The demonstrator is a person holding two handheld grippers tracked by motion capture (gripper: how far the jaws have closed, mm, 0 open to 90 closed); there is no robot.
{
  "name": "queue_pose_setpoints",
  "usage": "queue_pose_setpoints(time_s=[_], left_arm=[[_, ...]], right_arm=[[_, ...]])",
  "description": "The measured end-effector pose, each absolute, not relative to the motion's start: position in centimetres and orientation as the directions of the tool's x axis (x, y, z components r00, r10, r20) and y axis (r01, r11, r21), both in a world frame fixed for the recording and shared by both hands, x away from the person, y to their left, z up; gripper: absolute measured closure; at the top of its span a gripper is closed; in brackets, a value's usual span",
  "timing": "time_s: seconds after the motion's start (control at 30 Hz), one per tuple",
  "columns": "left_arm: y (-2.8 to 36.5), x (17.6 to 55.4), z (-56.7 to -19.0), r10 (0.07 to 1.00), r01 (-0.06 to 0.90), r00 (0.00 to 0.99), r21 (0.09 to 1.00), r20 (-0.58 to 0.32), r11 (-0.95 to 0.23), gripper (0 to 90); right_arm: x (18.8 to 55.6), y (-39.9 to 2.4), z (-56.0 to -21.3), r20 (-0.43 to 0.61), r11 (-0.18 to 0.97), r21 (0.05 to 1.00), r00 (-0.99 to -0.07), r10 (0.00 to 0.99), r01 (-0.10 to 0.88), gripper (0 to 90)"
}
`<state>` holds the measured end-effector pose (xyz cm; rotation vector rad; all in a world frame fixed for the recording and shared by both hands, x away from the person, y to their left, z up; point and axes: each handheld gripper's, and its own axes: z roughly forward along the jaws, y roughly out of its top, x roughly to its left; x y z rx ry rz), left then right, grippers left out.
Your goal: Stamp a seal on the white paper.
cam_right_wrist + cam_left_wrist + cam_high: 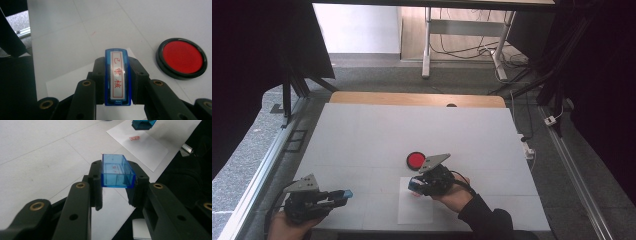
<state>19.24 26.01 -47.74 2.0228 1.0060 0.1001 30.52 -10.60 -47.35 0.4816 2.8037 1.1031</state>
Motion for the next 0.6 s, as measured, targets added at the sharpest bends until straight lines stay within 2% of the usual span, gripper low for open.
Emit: queue_pose_setpoints(time_s=[0.6], left_arm=[[26.0,19.2,-47.7,0.684,0.613,0.676,0.725,-0.275,-0.315,68.2]], right_arm=[[30.3,-11.9,-44.2,0.061,0.589,0.766,-0.941,0.332,0.257,70.6]])
